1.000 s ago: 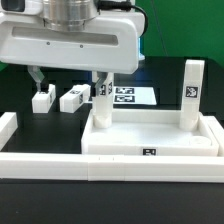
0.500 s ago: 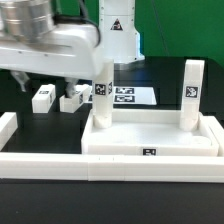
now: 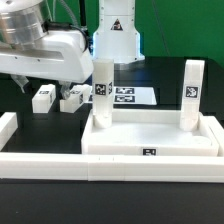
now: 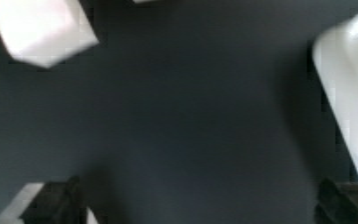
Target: Assemble desk
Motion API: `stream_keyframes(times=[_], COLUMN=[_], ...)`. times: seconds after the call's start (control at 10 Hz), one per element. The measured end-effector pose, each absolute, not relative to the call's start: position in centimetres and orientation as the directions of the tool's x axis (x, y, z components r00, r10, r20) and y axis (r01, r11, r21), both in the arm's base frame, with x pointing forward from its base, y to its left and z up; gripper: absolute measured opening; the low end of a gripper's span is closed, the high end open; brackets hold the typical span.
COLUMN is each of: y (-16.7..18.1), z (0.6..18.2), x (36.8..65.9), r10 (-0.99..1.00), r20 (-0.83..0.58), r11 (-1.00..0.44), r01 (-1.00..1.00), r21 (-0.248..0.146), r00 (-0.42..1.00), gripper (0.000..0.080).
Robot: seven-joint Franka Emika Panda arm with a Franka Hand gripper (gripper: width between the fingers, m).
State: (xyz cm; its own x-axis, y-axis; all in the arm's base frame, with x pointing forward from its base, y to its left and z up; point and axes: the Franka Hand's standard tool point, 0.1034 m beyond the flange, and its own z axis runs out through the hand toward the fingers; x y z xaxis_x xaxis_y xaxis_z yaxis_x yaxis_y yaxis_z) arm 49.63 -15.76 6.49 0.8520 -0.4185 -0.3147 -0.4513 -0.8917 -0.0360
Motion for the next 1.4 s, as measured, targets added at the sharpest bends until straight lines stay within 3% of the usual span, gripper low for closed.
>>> stream_keyframes(times=[0.2,0.7,1.2,1.4], y=[-17.8,-17.2,-15.1,-15.4], z=[6.8,6.4,5.6,5.1], x=[48.9,48.4,44.8,44.9], r10=[-0.453,-0.445,-0.383,-0.331], r20=[-0.334,-0.369,-0.652,-0.731], r11=[-0.868,-0.868,-0.849,-0.855], r01=[-0.494,-0.495,-0.528,-0.517], r21=[-0.044,-0.047,-0.031,-0.035], r00=[0.827,0.816,0.654,0.597], gripper=[0.0649,0.0649,0.0649,0.0649])
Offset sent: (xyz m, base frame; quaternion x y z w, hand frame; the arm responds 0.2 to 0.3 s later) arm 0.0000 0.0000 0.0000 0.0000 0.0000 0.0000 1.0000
